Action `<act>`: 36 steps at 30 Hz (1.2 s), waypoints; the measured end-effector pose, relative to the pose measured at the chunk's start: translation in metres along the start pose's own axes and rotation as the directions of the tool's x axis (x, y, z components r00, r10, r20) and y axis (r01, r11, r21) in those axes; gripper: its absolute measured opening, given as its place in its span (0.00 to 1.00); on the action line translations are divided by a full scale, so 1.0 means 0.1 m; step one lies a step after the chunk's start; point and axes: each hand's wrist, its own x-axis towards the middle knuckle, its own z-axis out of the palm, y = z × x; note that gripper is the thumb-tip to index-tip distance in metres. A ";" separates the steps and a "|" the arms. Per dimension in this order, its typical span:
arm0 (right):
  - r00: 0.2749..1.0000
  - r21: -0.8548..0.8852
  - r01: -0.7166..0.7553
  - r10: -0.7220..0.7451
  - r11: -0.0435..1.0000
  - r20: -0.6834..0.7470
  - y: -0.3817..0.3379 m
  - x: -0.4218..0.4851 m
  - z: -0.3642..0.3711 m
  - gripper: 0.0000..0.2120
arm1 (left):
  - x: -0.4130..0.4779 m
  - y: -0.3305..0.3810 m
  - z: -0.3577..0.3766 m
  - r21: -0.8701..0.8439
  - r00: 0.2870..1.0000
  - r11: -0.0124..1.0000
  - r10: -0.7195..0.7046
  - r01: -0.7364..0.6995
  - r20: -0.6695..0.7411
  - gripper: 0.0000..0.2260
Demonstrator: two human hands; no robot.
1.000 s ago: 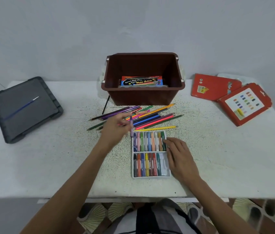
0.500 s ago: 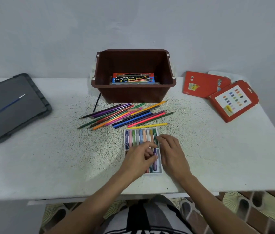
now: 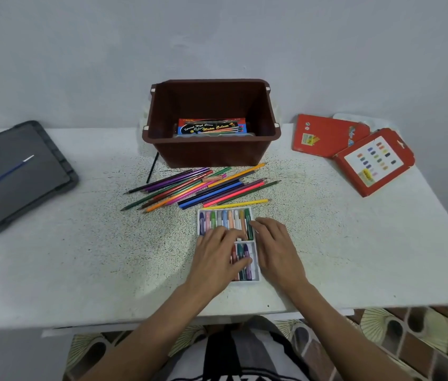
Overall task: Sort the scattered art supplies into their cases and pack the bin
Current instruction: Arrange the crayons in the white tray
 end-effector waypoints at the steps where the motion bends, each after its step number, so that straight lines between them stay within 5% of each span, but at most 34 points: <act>1: 1.000 -0.001 0.003 -0.003 1.000 -0.002 0.00 0.00 0.00 0.18 | -0.01 -0.02 0.01 0.018 1.000 1.000 0.011 -0.010 -0.012 0.22; 9: 0.999 -0.007 0.018 -0.018 1.000 -0.028 0.01 0.01 0.00 0.16 | -0.09 -0.51 -0.08 0.040 0.987 0.994 0.107 -0.103 -0.122 0.21; 17: 0.994 0.042 -0.092 0.095 0.995 -0.061 -0.04 0.37 -0.05 0.11 | -0.08 -0.95 -0.24 0.081 0.986 0.984 0.160 -0.157 -0.040 0.22; 21: 0.999 -0.069 -0.007 0.003 0.998 -0.053 -0.08 0.85 -0.01 0.12 | -0.10 -0.95 -0.22 0.080 0.988 0.986 0.150 -0.148 -0.023 0.22; 27: 0.988 -0.243 0.152 -0.144 0.958 0.052 -0.24 1.47 0.09 0.12 | -0.08 -0.98 -0.23 0.078 0.988 0.986 0.150 -0.147 -0.031 0.20; 32: 0.970 -0.256 0.162 -0.107 0.953 0.217 -0.29 1.70 0.23 0.19 | -0.07 -1.00 -0.24 0.084 0.985 0.983 0.168 -0.164 -0.045 0.20; 36: 0.970 -0.284 0.172 -0.111 0.943 0.218 -0.30 1.70 0.29 0.16 | -0.07 -1.01 -0.24 0.078 0.984 0.982 0.172 -0.169 -0.040 0.20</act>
